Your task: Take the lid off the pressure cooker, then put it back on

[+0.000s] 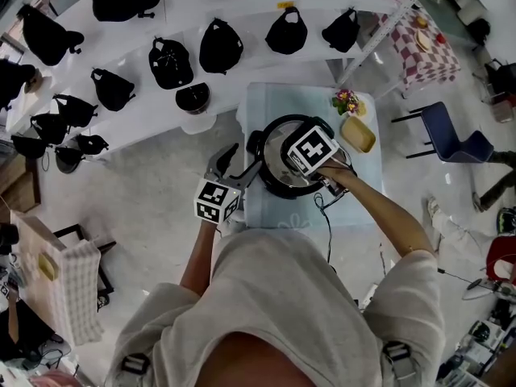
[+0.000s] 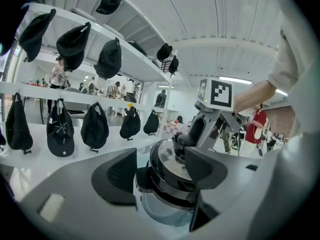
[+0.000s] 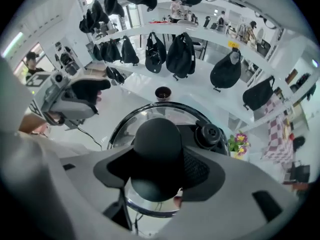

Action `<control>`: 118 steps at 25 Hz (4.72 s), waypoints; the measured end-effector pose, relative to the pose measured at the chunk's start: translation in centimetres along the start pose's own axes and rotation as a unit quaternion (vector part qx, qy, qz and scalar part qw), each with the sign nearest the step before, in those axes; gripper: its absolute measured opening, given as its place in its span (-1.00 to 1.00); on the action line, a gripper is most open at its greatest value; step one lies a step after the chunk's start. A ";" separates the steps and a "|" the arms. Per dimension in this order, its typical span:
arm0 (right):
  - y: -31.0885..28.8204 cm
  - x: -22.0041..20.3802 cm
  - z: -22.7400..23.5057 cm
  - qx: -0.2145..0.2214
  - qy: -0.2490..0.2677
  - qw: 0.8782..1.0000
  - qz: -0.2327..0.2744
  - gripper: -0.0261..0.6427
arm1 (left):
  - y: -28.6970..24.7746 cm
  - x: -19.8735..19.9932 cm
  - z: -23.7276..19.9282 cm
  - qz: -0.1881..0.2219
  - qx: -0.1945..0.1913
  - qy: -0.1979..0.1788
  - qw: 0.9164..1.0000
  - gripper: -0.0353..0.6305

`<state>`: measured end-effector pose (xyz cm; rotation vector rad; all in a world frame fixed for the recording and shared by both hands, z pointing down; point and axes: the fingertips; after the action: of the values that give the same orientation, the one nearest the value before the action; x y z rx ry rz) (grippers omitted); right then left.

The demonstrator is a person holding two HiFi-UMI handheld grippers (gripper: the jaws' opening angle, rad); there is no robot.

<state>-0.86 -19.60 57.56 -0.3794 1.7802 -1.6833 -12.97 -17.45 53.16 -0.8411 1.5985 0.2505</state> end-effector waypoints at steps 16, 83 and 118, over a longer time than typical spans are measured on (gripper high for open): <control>1.7 -2.1 1.2 -0.007 -0.016 1.000 0.017 -0.11 | -0.9 0.3 0.7 -0.001 -0.016 -0.007 1.000 -0.05; -14.1 -35.5 12.5 -0.063 -0.356 0.932 0.019 -0.09 | -10.7 -1.7 18.0 -0.097 -0.159 -0.092 0.978 -0.05; 16.3 -23.4 6.3 -0.286 -0.296 0.797 0.442 -0.08 | -13.1 1.3 18.6 -0.036 -0.194 -0.072 0.978 -0.05</control>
<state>24.18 -7.91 48.01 -0.2196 1.5416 -0.2914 9.71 -16.11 51.60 -1.1510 1.3989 0.5721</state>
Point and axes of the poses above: the fingertips, and each gripper's own axes: y backward along the fingers, z to its right, x out of its top, and after that the axes turned 2 degrees about y, right-handed
